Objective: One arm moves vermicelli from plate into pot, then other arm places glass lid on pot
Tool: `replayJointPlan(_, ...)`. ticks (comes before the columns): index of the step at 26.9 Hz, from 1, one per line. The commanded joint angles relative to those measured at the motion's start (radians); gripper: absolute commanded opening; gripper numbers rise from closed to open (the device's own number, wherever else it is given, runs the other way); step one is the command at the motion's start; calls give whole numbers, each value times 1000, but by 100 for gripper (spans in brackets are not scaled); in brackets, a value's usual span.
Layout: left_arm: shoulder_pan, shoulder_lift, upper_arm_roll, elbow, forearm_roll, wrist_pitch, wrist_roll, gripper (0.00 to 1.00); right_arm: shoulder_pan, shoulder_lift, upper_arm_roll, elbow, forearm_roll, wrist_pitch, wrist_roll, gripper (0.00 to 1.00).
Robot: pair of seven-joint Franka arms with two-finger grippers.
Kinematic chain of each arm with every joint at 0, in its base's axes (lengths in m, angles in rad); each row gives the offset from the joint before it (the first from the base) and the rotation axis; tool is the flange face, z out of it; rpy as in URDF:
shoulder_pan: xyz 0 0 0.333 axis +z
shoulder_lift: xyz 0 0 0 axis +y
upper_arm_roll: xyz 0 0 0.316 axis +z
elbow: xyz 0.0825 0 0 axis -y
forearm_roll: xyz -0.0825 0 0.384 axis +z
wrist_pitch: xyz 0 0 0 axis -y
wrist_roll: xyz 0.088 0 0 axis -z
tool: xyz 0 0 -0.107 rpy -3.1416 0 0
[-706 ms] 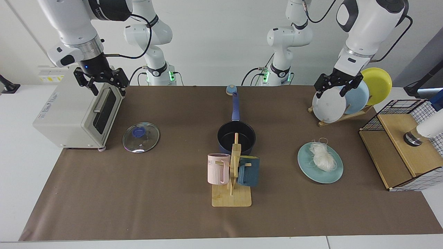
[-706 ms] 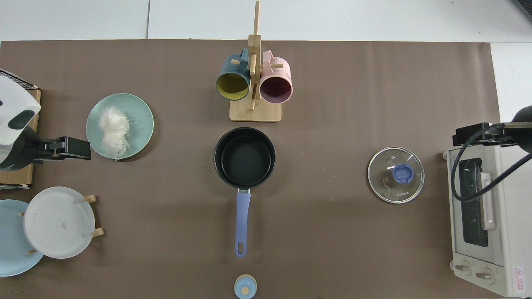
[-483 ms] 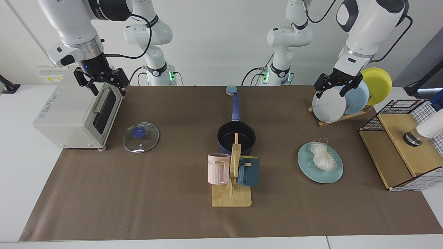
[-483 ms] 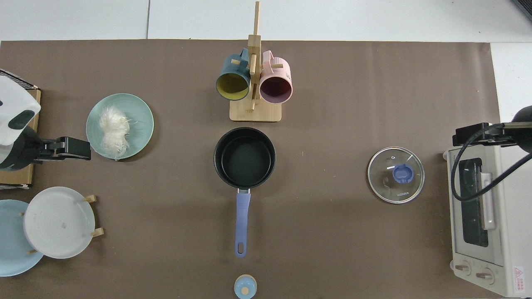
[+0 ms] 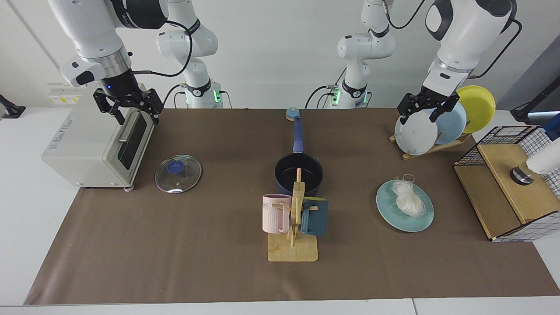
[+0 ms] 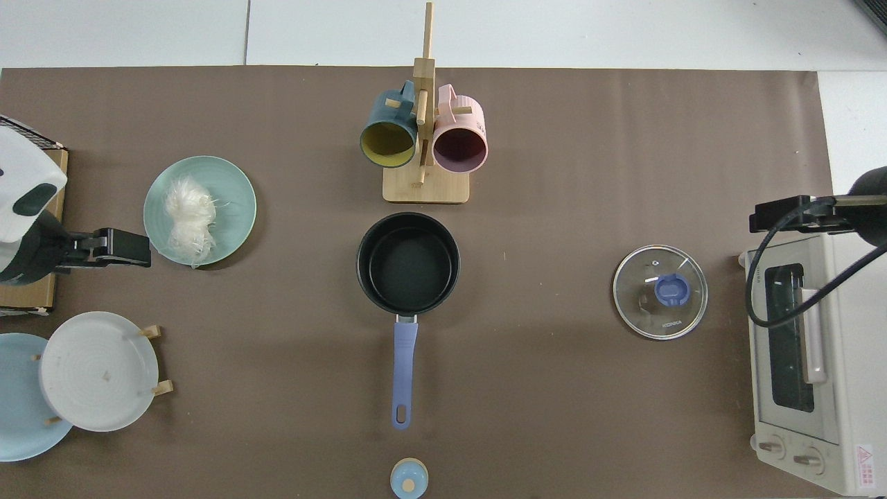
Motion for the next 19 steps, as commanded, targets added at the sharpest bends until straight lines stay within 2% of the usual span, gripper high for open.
replayJointPlan(1, 6, -2, 13, 2, -11, 13, 15, 100, -2, 26, 1, -7, 30, 48, -13, 100)
replayJointPlan(4, 9, 12, 16, 1, -12, 64, 18, 100, -4, 58, 1, -2, 29, 59, -13, 100)
replayJointPlan(9, 13, 84, 24, 30, -14, 142, 15, 100, -1, 101, 1, -7, 32, 151, -12, 100)
replayJointPlan(15, 17, 239, 30, 94, -12, 205, -2, 100, 2, 174, 1, -16, 29, 179, -12, 100)
replayJointPlan(19, 33, 280, 44, 100, -15, 262, -45, 100, 24, 193, 1, -70, 21, 231, -6, 100)
